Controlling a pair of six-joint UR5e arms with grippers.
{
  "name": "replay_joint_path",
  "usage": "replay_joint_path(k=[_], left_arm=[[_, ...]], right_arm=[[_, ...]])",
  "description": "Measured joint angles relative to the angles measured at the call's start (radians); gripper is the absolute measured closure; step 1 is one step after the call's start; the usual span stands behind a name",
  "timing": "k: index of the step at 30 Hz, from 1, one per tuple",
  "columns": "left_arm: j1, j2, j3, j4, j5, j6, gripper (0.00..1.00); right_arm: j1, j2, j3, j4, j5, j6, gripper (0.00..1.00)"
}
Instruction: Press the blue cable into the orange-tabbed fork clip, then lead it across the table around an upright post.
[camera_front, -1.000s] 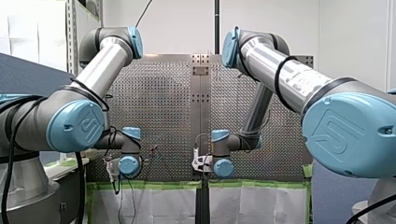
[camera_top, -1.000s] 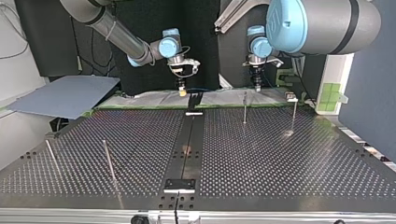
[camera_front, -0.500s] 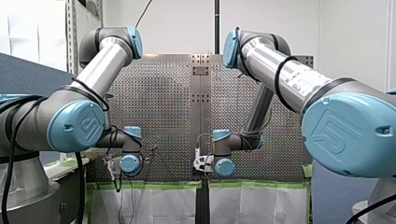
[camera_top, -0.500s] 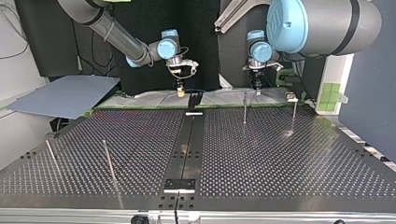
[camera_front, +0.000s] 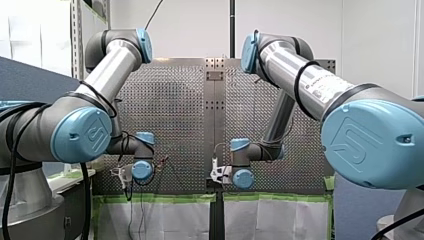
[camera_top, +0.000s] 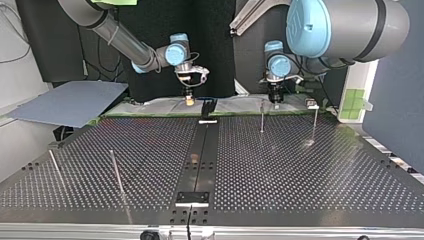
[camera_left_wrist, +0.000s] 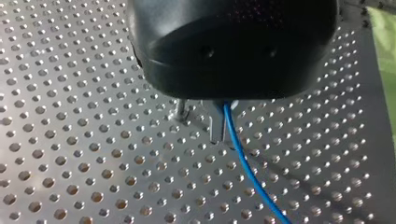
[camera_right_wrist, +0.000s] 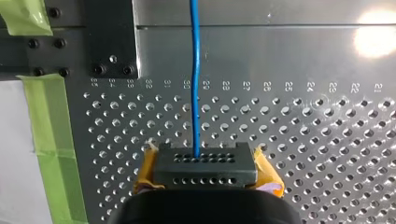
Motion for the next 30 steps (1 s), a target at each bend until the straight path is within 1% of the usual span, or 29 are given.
replay_joint_path(k=[2, 6, 9, 11, 16, 25, 30], left_arm=[[0.004, 0.000, 0.003, -0.005, 0.000, 0.000, 1.00], [0.010, 0.000, 0.004, -0.029, -0.003, 0.002, 1.00], [0.014, 0.000, 0.004, -0.052, -0.017, 0.004, 1.00], [0.015, 0.000, 0.004, -0.068, -0.027, 0.008, 1.00], [0.015, 0.001, 0.004, -0.087, -0.033, 0.023, 1.00], [0.014, 0.002, 0.004, -0.094, -0.030, 0.027, 1.00], [0.008, 0.003, 0.003, -0.104, -0.036, 0.034, 1.00]], right_arm=[[-0.002, 0.000, -0.002, 0.000, -0.002, -0.001, 1.00], [0.002, 0.000, -0.003, 0.001, -0.022, -0.015, 1.00], [0.005, 0.000, -0.003, 0.001, -0.037, -0.021, 1.00], [0.005, 0.000, -0.004, 0.001, -0.041, -0.023, 1.00], [0.006, 0.000, -0.007, 0.004, -0.044, -0.024, 1.00], [0.005, 0.000, -0.019, 0.027, -0.045, -0.025, 1.00], [0.010, 0.000, -0.020, 0.034, -0.046, -0.028, 1.00]])
